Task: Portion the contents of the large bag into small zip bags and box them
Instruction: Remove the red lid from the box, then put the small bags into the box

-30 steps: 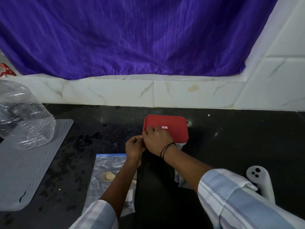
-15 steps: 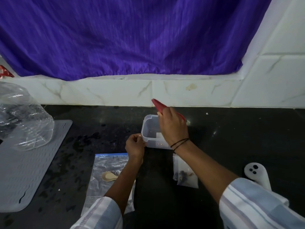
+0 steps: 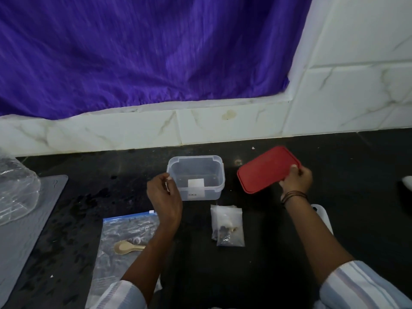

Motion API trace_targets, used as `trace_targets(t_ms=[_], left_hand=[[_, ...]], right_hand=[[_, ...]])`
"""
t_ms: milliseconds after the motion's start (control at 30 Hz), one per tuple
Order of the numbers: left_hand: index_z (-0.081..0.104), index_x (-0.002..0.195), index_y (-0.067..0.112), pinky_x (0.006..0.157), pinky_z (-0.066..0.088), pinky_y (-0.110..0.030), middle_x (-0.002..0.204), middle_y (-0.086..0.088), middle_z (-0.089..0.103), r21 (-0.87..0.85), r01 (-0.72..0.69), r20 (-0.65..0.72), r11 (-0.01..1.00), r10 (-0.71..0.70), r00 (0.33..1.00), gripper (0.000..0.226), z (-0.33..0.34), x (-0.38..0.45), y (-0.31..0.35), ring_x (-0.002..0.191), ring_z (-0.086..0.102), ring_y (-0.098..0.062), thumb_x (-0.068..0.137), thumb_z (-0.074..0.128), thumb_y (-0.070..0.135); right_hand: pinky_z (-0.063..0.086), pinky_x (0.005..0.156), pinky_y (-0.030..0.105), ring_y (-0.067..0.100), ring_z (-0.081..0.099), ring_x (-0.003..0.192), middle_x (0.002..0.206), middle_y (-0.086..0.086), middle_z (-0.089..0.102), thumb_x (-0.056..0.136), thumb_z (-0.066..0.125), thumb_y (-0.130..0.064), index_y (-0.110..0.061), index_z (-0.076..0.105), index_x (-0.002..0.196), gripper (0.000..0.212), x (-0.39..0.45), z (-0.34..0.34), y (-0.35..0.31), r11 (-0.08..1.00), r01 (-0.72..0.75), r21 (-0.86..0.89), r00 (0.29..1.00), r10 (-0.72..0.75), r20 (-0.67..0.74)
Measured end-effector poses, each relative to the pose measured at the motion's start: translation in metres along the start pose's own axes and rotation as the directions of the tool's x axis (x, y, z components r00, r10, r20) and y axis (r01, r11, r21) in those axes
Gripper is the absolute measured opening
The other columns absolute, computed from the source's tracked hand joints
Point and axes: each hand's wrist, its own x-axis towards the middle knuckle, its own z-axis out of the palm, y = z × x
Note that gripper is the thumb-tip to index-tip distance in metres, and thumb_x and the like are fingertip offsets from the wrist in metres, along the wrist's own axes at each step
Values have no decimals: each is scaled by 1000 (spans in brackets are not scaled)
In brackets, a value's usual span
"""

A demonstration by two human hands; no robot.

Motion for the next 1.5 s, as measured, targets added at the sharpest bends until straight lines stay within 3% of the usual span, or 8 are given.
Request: trace_targets(t_ms=[133,300,500,633,800,1067,1233,1500], left_hand=[[56,109,16,80,50,-21,110,-6,60,-57,-145,111,988,150,982,12,-3,-22,11,97,59,-16,98,59,14],[60,99,14,73,49,-20,95,2,61,-103,-358,318,928,372,872,6,-3,-54,16,87,59,-12,97,59,8],[65,99,20,75,51,-17,92,10,65,20,-279,571,960,218,791,10,3,-77,-7,87,62,-2,96,61,12],[68,98,19,76,53,-18,94,7,67,87,-185,593,979,99,799,13,2,-83,-16,86,64,-5,93,63,8],[71,103,15,82,58,-30,98,0,70,201,-92,621,975,-54,782,15,3,-90,-23,85,67,-10,92,65,7],[72,115,12,90,56,-28,107,-2,74,255,-82,664,963,-114,739,23,6,-93,-13,92,69,-13,93,65,10],[72,108,10,63,44,-1,98,-1,72,269,-52,703,962,-159,693,17,7,-89,-7,78,64,-7,94,63,12],[65,88,12,54,48,-13,79,-1,67,145,174,670,974,-226,707,10,7,-93,3,67,61,-10,96,60,15]], right_hand=[[56,62,37,21,62,68,86,11,62,96,47,-6,-2,57,103,13,13,-32,27,963,-123,-239,991,134,29],[61,63,38,31,70,71,100,19,65,89,59,-14,-3,57,110,24,36,-46,68,855,-136,-500,980,189,56],[50,88,46,44,57,104,133,24,42,89,65,-17,-2,51,122,40,1,-47,50,571,90,-816,995,-21,96],[42,75,32,34,60,94,118,17,57,93,59,-24,-3,58,112,28,-37,-45,30,552,363,-751,928,-148,341],[56,78,44,23,68,79,84,1,70,86,64,-38,-21,67,87,18,-100,-43,51,677,388,-625,782,117,612],[54,77,36,17,65,78,83,-1,70,79,74,-28,-19,67,85,12,-124,-44,89,787,235,-571,832,141,537],[55,68,41,17,59,67,74,7,67,80,71,-23,-19,63,75,9,-124,-47,97,846,153,-510,850,151,505],[50,63,43,20,54,60,66,9,60,86,61,-14,-9,57,77,11,-134,-46,81,948,147,-281,838,32,545]])
